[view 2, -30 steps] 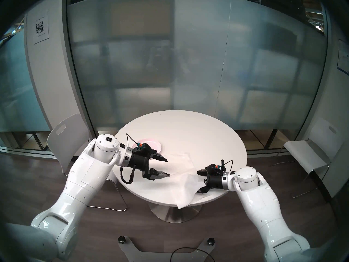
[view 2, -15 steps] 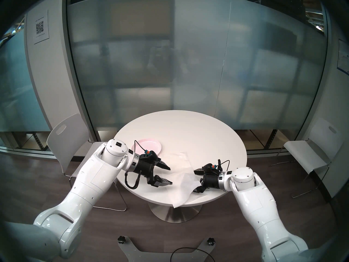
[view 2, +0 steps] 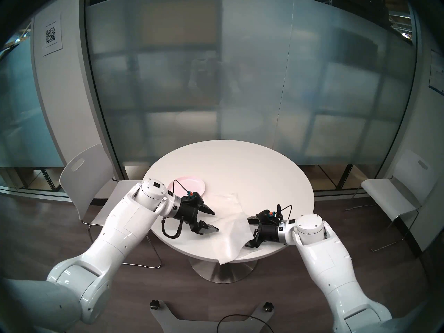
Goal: Fold the napkin in half twice and place it beside the plate
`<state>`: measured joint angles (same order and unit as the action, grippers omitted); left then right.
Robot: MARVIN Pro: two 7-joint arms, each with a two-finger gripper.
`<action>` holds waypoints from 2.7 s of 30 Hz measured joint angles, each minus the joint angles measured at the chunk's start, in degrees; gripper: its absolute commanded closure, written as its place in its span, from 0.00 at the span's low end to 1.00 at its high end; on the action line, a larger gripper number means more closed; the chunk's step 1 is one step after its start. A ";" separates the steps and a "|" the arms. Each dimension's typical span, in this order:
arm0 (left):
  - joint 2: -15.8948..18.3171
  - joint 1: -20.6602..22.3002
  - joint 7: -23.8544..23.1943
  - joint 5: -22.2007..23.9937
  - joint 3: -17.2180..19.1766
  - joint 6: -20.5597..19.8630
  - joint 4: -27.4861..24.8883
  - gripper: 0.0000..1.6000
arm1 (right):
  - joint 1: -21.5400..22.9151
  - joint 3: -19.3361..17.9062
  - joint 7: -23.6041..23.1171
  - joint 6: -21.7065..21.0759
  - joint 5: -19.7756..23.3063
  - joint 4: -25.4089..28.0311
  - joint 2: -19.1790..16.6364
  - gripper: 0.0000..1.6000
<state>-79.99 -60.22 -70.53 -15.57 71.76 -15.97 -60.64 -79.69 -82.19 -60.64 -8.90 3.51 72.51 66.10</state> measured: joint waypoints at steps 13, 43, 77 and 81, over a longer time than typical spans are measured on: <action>-1.00 1.07 3.06 -2.42 -0.11 2.20 2.67 0.00 | -0.03 -0.36 -0.79 0.03 -0.21 0.17 -0.16 0.00; -0.71 2.23 2.70 -6.85 -3.04 2.16 2.91 0.00 | 0.14 -1.27 -1.74 0.47 -0.57 -0.09 -0.18 0.00; -0.23 10.13 -4.59 -8.41 -5.96 7.35 10.89 0.00 | -6.89 -7.21 -5.24 -1.99 -0.39 5.29 -5.22 0.00; 0.42 9.47 -6.22 -7.28 -4.92 7.34 7.99 0.00 | -6.87 -7.41 -5.52 -1.89 -0.39 5.28 -5.31 0.00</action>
<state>-79.57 -50.75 -76.75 -22.85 66.84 -8.62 -52.65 -86.56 -89.59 -66.16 -10.79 3.11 77.80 60.79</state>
